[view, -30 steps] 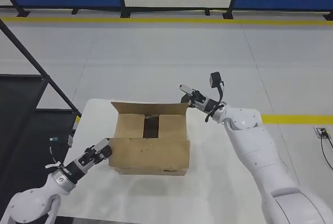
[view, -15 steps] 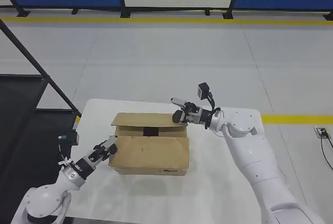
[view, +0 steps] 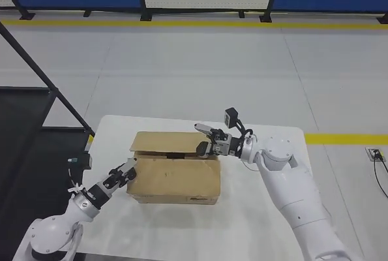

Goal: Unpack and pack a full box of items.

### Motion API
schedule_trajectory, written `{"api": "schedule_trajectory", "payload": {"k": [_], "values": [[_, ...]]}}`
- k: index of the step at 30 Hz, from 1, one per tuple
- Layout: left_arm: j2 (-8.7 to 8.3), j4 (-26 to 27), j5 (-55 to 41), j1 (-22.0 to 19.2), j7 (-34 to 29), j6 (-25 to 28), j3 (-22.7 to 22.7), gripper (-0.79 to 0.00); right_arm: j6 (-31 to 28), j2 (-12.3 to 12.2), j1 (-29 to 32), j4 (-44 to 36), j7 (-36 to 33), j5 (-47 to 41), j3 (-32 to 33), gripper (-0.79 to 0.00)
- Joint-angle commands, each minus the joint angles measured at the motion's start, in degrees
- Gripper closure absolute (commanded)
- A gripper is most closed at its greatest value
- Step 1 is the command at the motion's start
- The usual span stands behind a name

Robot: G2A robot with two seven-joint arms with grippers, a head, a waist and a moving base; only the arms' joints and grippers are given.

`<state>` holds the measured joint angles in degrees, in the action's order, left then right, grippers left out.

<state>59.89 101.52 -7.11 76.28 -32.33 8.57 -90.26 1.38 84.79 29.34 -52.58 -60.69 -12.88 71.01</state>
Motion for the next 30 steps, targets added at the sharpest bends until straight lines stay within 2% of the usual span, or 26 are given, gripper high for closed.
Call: {"api": "schedule_trajectory", "payload": {"k": [1, 10, 22, 26, 30], "values": [[0.07, 0.0, 0.9, -0.1, 0.5, -0.5, 0.7, -0.785, 0.3, -0.1, 0.4, -1.0, 0.0, 0.0, -0.1, -0.785], [0.50, -1.6, 2.4, -2.6, 3.6, -3.0, 3.1, -0.785, 1.7, -0.7, 1.0, -2.7, 3.4, 0.7, -0.2, -0.785], [0.91, -2.2, 2.2, -3.4, 6.0, -3.5, 4.1, -0.785, 0.6, -0.9, 2.7, -2.0, 2.7, 0.5, -2.4, -0.785], [0.91, -1.5, -1.8, -2.8, 7.1, -2.7, 1.2, -0.785, -0.9, -1.0, 3.2, -1.8, 2.8, 0.0, -2.7, -0.785], [0.58, -1.1, -9.2, -0.3, 6.8, -1.8, -6.0, -0.785, -3.1, -1.2, 3.5, -1.9, 2.4, -0.1, -3.0, -0.785]]}}
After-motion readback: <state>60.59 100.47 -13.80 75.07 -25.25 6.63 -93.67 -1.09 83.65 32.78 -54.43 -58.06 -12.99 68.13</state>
